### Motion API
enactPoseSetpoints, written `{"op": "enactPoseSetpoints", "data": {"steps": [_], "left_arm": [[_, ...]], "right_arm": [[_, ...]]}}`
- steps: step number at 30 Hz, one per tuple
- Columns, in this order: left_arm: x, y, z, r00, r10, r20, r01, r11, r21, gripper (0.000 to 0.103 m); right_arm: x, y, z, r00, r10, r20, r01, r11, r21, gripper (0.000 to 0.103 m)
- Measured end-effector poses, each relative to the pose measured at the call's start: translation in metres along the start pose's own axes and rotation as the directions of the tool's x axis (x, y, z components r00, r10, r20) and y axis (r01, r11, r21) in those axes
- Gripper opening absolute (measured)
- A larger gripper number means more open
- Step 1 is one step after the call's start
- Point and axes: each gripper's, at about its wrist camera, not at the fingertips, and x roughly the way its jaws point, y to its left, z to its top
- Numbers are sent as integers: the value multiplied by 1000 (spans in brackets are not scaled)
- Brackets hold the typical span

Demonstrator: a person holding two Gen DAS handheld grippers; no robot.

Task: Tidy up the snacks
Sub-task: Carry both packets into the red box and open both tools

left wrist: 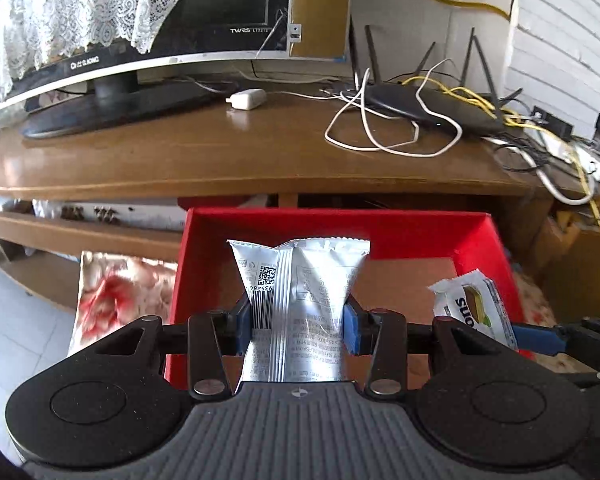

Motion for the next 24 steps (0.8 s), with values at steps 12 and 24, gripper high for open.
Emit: {"op": "enactPoseSetpoints", "data": {"steps": [12, 24], "left_arm": [[55, -3, -25, 994, 59, -87, -54, 997, 58, 51], [38, 2, -57, 983, 39, -180, -28, 998, 63, 53]], "right_arm": [[52, -5, -1, 997, -7, -71, 3, 999, -50, 53], [35, -7, -27, 990, -12, -142, 6, 999, -41, 53]]}}
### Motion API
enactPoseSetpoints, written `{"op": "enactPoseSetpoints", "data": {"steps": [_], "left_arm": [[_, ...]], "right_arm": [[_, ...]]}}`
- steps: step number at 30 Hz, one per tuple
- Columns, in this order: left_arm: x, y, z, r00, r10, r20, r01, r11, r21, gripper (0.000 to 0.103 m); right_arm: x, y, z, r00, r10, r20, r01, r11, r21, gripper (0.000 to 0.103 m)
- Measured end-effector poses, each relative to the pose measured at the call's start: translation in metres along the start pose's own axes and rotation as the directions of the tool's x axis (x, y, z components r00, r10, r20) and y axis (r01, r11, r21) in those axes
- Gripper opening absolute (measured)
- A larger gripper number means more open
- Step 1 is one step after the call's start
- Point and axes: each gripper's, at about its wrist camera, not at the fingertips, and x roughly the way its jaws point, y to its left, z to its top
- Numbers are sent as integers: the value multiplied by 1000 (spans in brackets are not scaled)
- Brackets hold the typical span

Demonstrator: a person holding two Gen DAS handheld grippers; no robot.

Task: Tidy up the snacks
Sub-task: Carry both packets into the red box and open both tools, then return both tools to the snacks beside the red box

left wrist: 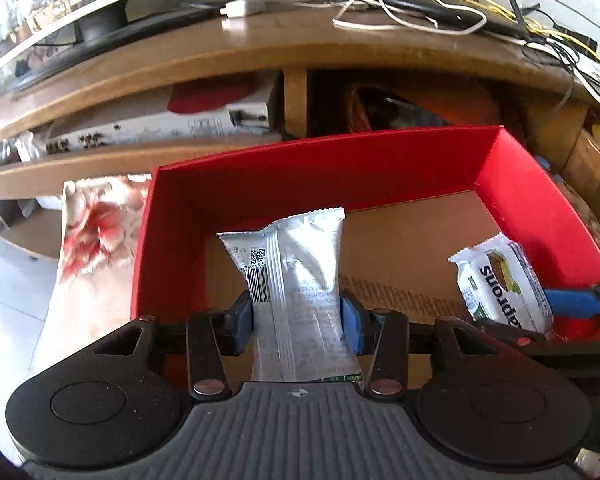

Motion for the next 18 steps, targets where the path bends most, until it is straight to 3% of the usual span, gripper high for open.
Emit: {"op": "enactPoseSetpoints", "data": {"steps": [7, 10, 18], "left_arm": [[-17, -4, -11, 999, -20, -30, 21, 1000, 23, 61], [-27, -5, -12, 1000, -18, -6, 18, 1000, 23, 71], [-61, 5, -9, 998, -24, 49, 26, 999, -27, 77]], "right_arm": [[-14, 11, -8, 999, 17, -37, -17, 1000, 1, 55], [-26, 11, -8, 1000, 20, -21, -20, 1000, 8, 56], [-63, 4, -6, 997, 23, 72, -26, 999, 39, 58]]}}
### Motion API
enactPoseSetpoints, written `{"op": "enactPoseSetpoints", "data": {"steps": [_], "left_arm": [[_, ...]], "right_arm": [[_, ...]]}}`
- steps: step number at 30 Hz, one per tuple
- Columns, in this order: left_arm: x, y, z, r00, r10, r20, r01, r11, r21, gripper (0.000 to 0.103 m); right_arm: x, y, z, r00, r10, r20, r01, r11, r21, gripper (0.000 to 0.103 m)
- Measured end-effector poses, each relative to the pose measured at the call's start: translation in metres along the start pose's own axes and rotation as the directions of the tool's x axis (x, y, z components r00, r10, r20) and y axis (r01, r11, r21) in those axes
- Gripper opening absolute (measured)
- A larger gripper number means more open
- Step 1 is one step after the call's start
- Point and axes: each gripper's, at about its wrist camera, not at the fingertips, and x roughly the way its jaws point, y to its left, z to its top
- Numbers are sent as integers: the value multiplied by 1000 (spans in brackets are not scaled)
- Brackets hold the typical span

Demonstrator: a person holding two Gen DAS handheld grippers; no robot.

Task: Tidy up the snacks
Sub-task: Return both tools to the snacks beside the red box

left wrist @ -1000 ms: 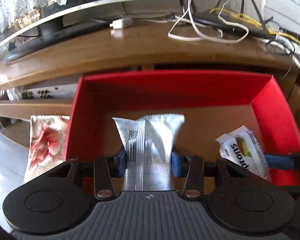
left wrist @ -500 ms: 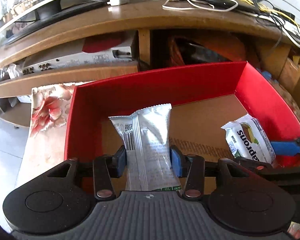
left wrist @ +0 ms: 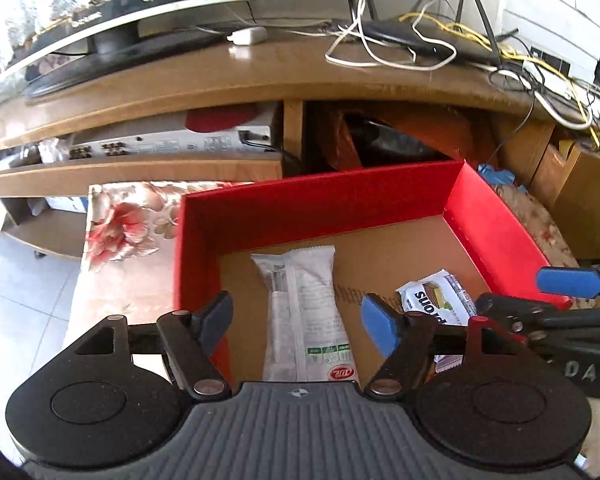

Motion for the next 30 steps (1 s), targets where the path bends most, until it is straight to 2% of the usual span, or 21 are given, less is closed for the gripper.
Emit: {"op": "enactPoseSetpoints", "data": {"steps": [10, 17, 22, 25, 30], "left_arm": [[-40, 23, -26, 1000, 11, -8, -11, 999, -53, 80], [-59, 43, -60, 997, 2, -80, -14, 990, -143, 81], [-68, 56, -88, 989, -12, -147, -20, 975, -220, 83], [-70, 63, -103, 982, -33, -186, -22, 957, -288, 85], [-55, 69, -103, 974, -20, -228, -69, 924, -375, 88]], "right_arm": [[-36, 1, -21, 1000, 7, 20, -8, 1000, 10, 59], [-50, 14, -42, 999, 34, 0, -34, 999, -21, 59], [-57, 28, -52, 998, 64, -6, -64, 996, -56, 59], [-58, 34, -56, 997, 76, -15, -77, 994, -80, 59], [-63, 38, -58, 995, 102, -10, -103, 990, -98, 59]]}}
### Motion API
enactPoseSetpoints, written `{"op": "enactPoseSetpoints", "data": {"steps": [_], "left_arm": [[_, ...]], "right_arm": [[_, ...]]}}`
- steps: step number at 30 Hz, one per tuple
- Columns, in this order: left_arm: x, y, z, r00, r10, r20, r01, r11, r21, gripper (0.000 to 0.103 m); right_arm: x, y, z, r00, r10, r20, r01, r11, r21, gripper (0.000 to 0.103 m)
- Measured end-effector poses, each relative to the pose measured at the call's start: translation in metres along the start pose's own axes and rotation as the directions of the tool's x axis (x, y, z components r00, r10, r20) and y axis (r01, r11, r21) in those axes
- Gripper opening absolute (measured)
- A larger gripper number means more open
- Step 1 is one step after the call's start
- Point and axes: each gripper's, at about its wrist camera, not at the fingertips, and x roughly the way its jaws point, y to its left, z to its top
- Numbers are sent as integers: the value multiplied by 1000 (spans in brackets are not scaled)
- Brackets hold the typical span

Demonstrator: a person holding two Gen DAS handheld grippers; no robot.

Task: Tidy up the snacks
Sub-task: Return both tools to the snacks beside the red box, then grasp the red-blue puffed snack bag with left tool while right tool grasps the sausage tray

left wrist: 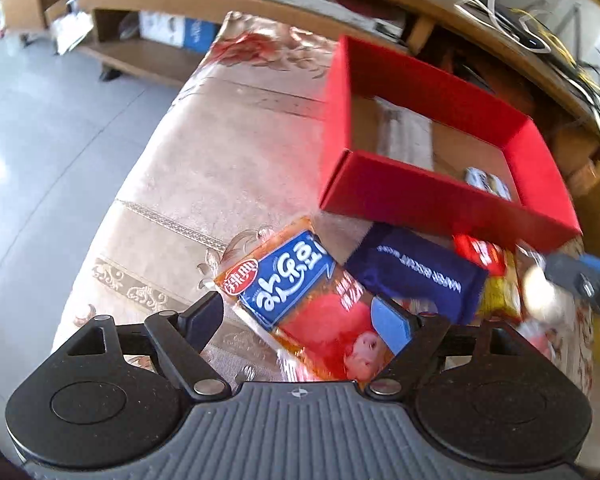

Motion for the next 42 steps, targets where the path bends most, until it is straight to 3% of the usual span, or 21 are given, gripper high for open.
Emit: {"op": "enactPoseSetpoints", "data": {"steps": [5, 9, 11, 14, 20, 22, 24, 26, 27, 32, 36, 40, 42], "left_arm": [[16, -11, 6, 1000, 21, -5, -22, 998, -66, 93], [26, -26, 2, 997, 73, -3, -73, 997, -5, 91], [23, -27, 0, 997, 81, 11, -81, 996, 24, 72], [16, -19, -3, 999, 43, 27, -44, 998, 47, 57], [4, -19, -19, 999, 29, 22, -32, 981, 191, 45], [0, -19, -25, 999, 24, 27, -30, 972, 233, 45], [-3, -15, -28, 1000, -2, 17, -3, 971, 237, 52], [-7, -8, -30, 1000, -8, 15, 5, 977, 212, 81], [-8, -6, -30, 1000, -15, 13, 12, 979, 205, 87], [2, -3, -34, 1000, -6, -8, 8, 983, 185, 95], [14, 1, -37, 997, -41, -59, 49, 991, 128, 93], [9, 0, -37, 994, -99, -54, 106, 984, 147, 68], [9, 1, -37, 991, -116, -59, 123, 981, 147, 67]], "right_arm": [[-4, -5, -3, 1000, 7, 3, -7, 1000, 4, 60], [-4, -13, -8, 1000, 0, -9, 0, 1000, 15, 59], [-5, -17, -10, 1000, -5, -8, 5, 1000, 17, 59], [-8, -23, -10, 1000, -13, -7, 13, 1000, 29, 59], [-14, -27, -15, 1000, -13, -11, 14, 1000, 16, 59], [-18, -30, -19, 1000, -19, -13, 19, 1000, 18, 59], [-23, -37, -26, 1000, -25, -17, 25, 999, 33, 59], [-27, -45, -37, 999, -33, -34, 35, 998, 54, 59], [-28, -49, -41, 998, -40, -43, 43, 997, 62, 59], [-24, -78, -60, 991, -78, -112, 94, 986, 137, 60], [-16, -88, -66, 984, -99, -148, 124, 978, 167, 60], [-6, -86, -66, 983, -78, -168, 105, 981, 160, 61], [2, -81, -66, 982, -57, -182, 84, 986, 145, 63]]}}
